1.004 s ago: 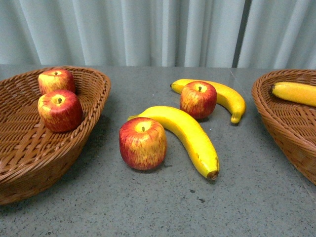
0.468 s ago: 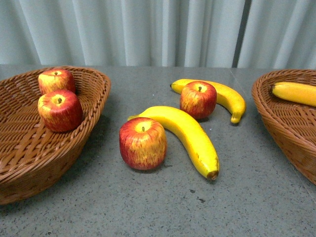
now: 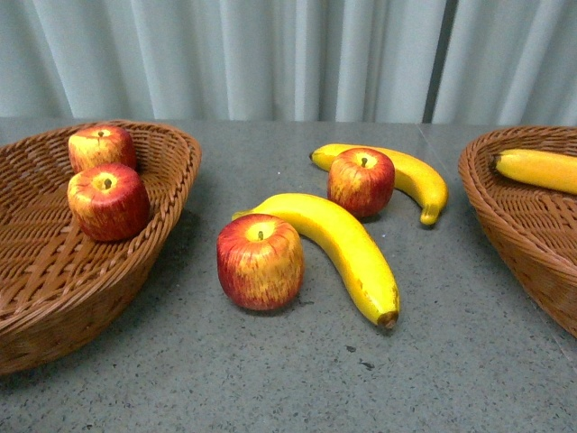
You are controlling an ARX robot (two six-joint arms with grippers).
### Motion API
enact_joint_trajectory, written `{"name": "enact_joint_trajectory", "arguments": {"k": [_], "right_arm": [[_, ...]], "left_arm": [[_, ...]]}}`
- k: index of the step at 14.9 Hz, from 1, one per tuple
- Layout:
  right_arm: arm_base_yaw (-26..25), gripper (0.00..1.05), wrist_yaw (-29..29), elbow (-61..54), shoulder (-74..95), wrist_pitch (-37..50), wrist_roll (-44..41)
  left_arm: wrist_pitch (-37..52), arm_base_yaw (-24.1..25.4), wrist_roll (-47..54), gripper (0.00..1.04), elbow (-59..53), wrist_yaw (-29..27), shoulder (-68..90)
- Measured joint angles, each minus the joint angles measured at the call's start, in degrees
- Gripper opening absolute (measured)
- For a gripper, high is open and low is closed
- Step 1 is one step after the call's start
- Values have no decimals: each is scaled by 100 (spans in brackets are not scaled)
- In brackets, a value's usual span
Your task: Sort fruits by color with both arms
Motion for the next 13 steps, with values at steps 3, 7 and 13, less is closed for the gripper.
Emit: {"name": "enact_joint_trajectory", "arguments": {"k": [3, 7, 13], "right_arm": [[0, 98, 7, 0, 0, -7, 0], [0, 98, 7, 0, 0, -7, 0], [0, 98, 7, 0, 0, -9, 0]], "left_arm": [[1399, -457, 831, 98, 1484, 981, 2317], [619, -1338, 1541, 98, 3215, 2225, 4819], [291, -1794, 1674, 98, 3851, 2496, 6564]]}}
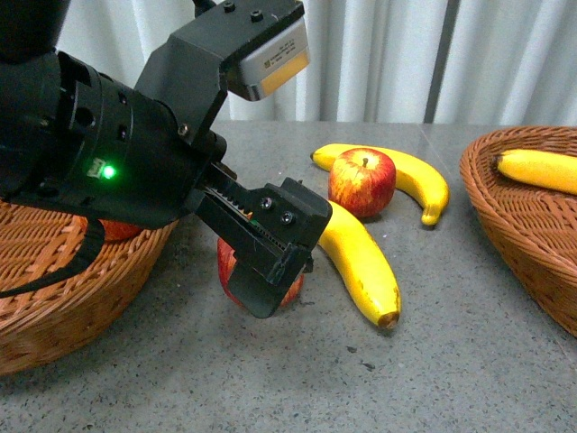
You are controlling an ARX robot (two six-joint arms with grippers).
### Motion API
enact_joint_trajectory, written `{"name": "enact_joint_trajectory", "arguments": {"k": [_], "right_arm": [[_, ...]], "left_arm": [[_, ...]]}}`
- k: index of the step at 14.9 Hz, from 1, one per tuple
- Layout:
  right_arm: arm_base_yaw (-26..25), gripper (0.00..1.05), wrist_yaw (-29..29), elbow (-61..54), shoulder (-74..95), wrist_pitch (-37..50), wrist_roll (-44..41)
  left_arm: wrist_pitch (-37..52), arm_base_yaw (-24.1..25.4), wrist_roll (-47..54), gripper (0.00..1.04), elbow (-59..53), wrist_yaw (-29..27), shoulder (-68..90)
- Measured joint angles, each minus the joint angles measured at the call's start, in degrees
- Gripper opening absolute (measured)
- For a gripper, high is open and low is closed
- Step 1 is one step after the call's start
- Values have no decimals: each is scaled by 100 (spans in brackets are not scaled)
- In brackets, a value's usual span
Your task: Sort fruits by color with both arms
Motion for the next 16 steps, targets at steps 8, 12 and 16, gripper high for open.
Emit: {"name": "enact_joint_trajectory", "arguments": {"k": [8, 12, 16], "right_arm": [[0, 98, 0, 0, 0, 2, -2], [0, 98, 0, 0, 0, 0, -2], [0, 98, 0, 0, 0, 2, -2]], "left_arm": [[428, 210, 114, 98, 149, 378, 835], [413, 236, 192, 94, 350, 656, 1132], [275, 302, 260, 63, 398, 697, 1113]]}}
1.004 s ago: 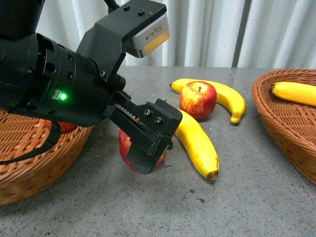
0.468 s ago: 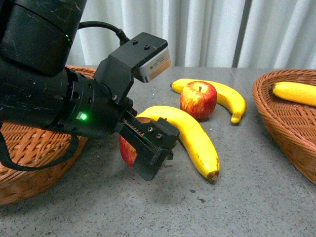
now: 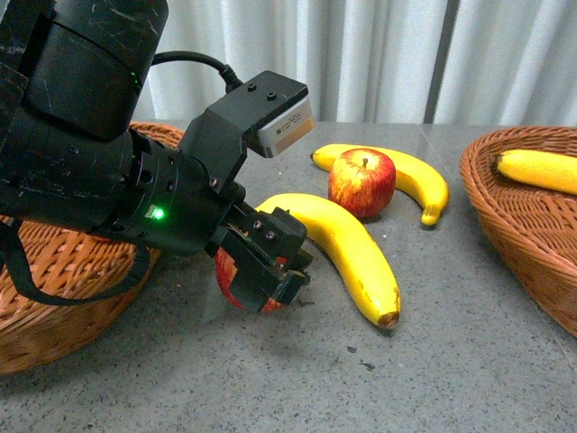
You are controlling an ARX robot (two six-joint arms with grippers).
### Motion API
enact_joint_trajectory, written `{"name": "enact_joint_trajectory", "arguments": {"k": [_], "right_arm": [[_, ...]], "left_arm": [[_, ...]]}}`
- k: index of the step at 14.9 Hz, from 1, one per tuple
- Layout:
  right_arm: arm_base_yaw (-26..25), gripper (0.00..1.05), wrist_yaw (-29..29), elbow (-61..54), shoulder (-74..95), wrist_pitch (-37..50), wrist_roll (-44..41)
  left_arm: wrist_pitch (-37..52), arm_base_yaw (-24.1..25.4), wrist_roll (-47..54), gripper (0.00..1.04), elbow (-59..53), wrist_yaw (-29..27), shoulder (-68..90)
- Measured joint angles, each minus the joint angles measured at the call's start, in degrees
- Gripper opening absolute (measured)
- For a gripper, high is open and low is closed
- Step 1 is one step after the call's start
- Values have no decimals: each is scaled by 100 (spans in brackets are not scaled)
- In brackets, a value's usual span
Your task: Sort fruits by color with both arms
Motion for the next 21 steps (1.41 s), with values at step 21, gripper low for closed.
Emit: {"name": "enact_joint_trajectory", "arguments": {"k": [21], "right_arm": [[0, 98, 0, 0, 0, 0, 0]], "left_arm": [[527, 164, -1825, 98, 96, -1888, -1613]]}}
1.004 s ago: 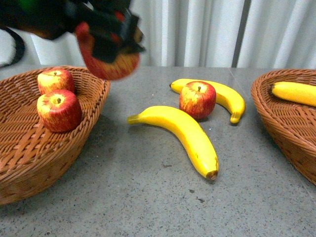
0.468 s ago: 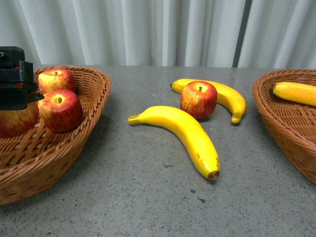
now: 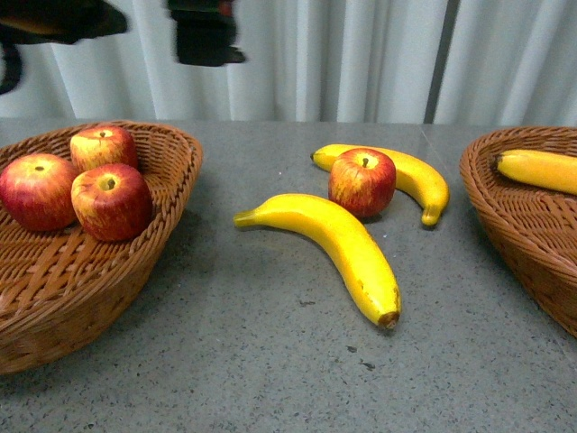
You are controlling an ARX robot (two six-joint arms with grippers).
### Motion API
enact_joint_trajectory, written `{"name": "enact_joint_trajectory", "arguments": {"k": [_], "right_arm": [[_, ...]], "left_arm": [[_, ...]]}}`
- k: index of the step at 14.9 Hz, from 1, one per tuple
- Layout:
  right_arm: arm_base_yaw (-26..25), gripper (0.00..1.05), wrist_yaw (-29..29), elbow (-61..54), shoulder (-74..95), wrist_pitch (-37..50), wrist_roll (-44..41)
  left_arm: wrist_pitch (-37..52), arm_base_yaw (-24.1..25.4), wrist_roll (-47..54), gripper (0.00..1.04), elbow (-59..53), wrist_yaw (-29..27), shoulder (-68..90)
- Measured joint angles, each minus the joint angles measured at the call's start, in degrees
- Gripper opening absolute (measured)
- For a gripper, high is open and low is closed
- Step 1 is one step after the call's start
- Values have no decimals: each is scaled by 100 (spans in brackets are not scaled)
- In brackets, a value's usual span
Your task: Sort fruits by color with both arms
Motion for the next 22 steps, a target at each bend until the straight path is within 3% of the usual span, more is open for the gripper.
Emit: {"name": "enact_joint_trajectory", "arguments": {"k": [8, 21, 22], "right_arm": [[0, 98, 0, 0, 0, -2, 2], [0, 98, 0, 0, 0, 0, 2], [0, 98, 0, 0, 0, 0, 0]], "left_arm": [[-741, -804, 1224, 98, 3134, 903, 3268], [-831, -756, 1331, 98, 3545, 1102, 4312], [-774, -717, 1327, 94, 3545, 1102, 4312]]}}
